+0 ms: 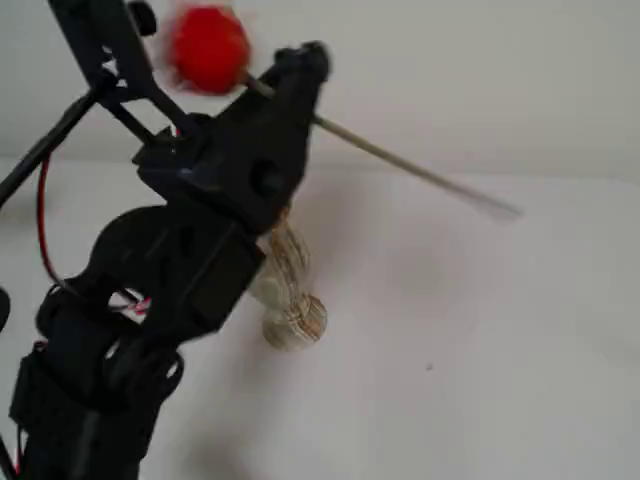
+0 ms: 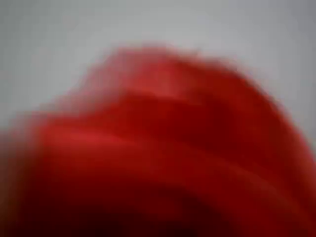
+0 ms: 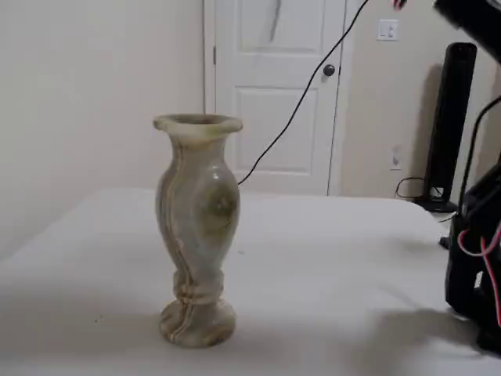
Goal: Pick up rose from vase and place it onto the table
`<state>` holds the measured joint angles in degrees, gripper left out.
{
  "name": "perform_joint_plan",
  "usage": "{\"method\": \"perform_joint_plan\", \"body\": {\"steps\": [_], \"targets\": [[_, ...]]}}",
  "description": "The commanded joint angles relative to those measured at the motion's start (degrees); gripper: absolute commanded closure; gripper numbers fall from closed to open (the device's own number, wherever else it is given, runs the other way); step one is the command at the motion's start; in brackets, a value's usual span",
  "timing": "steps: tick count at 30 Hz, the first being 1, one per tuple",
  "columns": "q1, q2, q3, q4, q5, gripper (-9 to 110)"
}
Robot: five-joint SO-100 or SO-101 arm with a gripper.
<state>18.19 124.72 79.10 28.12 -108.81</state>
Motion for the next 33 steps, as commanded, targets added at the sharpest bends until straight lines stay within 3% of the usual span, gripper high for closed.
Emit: {"method": "perform_joint_plan", "body": {"steps": [1,6,13,24,33], "targets": [[6.5,3.1,-6.1,4.6,-4.3,101],[10.3,6.2,-3.3,19.9,-5.5,101],[9.5,13.3,14.4,29.5,0.6,101],[8.4,20.3,59.2,-5.0,3.2,101],[4.5,7.7,74.3,-39.1,3.8,101]]}}
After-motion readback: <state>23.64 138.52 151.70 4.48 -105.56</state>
